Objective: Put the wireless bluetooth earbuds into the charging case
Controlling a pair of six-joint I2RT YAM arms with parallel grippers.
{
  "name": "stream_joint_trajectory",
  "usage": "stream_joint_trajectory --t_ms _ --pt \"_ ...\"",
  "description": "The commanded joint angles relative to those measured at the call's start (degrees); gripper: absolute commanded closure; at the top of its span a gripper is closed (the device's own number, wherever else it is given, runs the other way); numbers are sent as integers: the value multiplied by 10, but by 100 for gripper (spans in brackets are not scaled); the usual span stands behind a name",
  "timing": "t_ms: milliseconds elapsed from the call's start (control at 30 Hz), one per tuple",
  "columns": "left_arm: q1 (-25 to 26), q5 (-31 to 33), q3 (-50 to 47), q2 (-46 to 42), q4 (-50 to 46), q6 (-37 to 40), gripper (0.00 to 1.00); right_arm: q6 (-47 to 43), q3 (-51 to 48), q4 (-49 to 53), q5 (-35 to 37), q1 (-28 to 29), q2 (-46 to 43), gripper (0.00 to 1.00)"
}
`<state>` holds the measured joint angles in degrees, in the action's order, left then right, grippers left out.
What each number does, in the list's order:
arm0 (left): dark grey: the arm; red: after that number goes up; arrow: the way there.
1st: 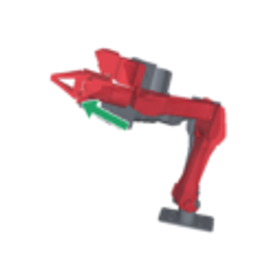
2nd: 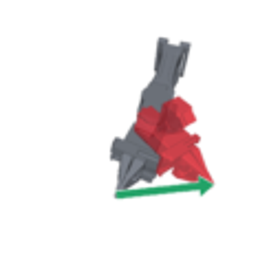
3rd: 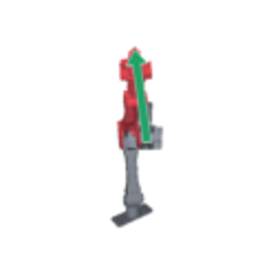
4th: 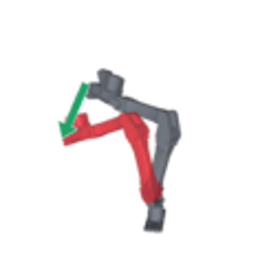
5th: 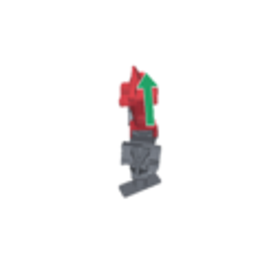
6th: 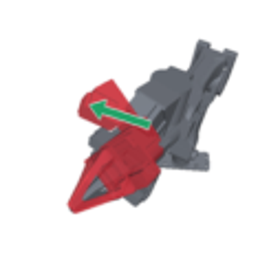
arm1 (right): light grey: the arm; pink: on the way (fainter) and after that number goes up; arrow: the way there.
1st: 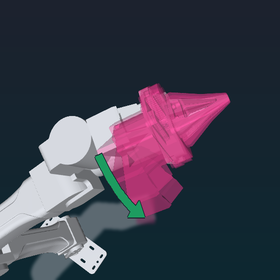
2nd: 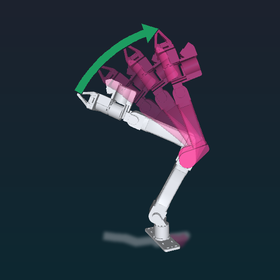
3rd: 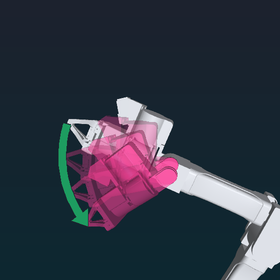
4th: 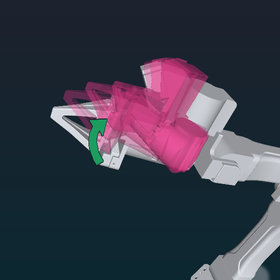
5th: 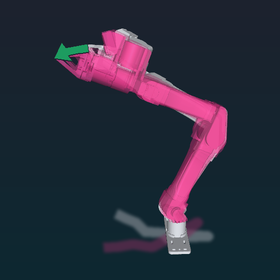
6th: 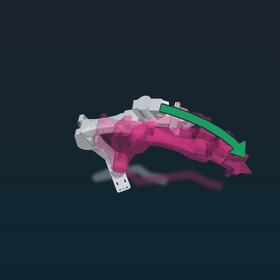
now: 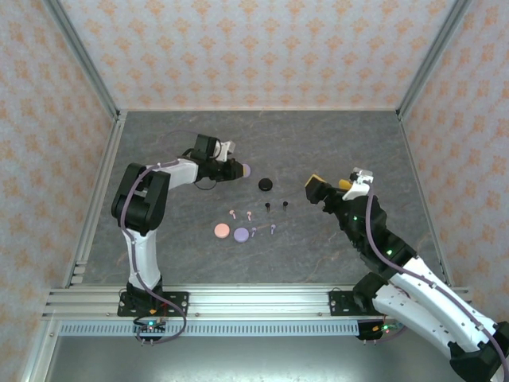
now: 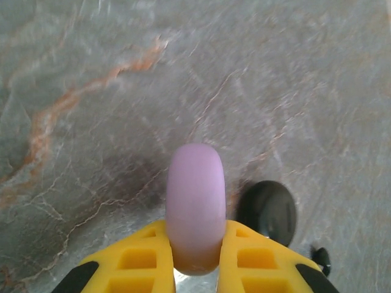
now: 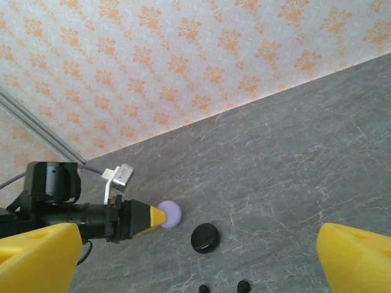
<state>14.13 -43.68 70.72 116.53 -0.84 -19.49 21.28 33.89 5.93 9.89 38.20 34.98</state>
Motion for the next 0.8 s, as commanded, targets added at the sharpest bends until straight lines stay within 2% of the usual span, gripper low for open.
stream_joint_trajectory --t_ms 0,167,300,567,767 --pt "-3 -21 24 5 -15 -12 100 -16 9 15 -14 -1 -5 1" --pt "-3 -20 38 20 -38 3 99 -19 9 18 -33 -1 -5 1" --pt "-3 0 49 24 -71 24 77 -33 19 34 -40 -1 0 1" --pt "-4 41 57 2 -110 52 57 -83 76 127 -35 -1 28 1" --pt "-7 98 20 -82 -94 56 42 -124 126 208 -54 0 74 1"
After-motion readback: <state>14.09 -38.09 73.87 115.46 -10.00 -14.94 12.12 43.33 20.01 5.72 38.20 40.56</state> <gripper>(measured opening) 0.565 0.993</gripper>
